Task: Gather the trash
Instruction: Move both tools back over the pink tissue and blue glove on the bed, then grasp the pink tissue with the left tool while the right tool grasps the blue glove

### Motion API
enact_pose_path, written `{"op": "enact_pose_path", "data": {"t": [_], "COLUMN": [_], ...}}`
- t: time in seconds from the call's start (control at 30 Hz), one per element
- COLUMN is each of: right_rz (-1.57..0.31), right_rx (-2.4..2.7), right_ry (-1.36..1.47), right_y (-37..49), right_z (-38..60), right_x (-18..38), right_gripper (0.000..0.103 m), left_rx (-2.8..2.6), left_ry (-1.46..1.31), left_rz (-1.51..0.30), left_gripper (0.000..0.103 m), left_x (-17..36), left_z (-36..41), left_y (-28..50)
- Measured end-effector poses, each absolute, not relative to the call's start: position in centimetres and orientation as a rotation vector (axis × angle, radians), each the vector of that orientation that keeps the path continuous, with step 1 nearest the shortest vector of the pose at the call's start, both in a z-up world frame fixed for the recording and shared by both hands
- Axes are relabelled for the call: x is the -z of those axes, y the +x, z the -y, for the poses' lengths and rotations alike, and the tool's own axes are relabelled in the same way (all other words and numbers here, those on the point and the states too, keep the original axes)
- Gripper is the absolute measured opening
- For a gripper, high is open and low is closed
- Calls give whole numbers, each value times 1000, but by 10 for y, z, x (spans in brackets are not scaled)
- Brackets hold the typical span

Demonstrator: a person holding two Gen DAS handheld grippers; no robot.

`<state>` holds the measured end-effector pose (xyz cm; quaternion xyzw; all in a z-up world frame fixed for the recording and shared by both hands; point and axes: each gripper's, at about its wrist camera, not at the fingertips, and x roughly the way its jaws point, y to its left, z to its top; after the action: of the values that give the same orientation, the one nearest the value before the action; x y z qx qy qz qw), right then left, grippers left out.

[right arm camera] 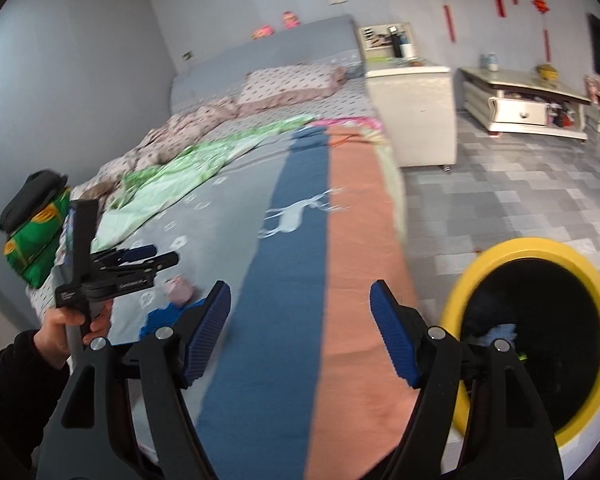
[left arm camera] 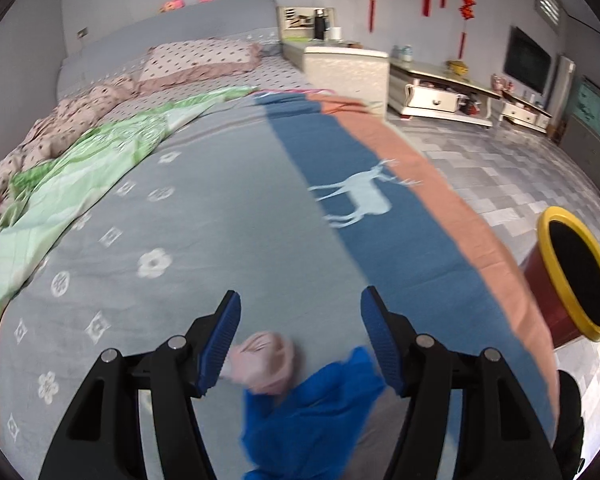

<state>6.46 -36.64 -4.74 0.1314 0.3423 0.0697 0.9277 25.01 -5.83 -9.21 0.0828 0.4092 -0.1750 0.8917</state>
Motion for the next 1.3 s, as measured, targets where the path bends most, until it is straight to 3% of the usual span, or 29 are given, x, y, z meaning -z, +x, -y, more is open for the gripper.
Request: {"op": "enact_pose_path", "data": {"t": [0.23,0.67,1.13,1.3], "right_rz": [-794,-936,-1027,-1042], "right_rx": [-287,-446,-530,-519], "right_ry": [214,147,109,79], "right_y": [86,103,142,155], "right_z": [279,195,126,111], "right_x": [71,120,171,181], "right_gripper": [69,69,66,51], "left_rx": [316,364,474,498], "left_ry": [154,145,4,-22], "left_rz": [-903,-959,-980,-978], "left_gripper": [59,59,34,29], "left_x": [121,158,172,176], "left_z": [15,15,-2,-6], "left_y": [253,263,289,293]}}
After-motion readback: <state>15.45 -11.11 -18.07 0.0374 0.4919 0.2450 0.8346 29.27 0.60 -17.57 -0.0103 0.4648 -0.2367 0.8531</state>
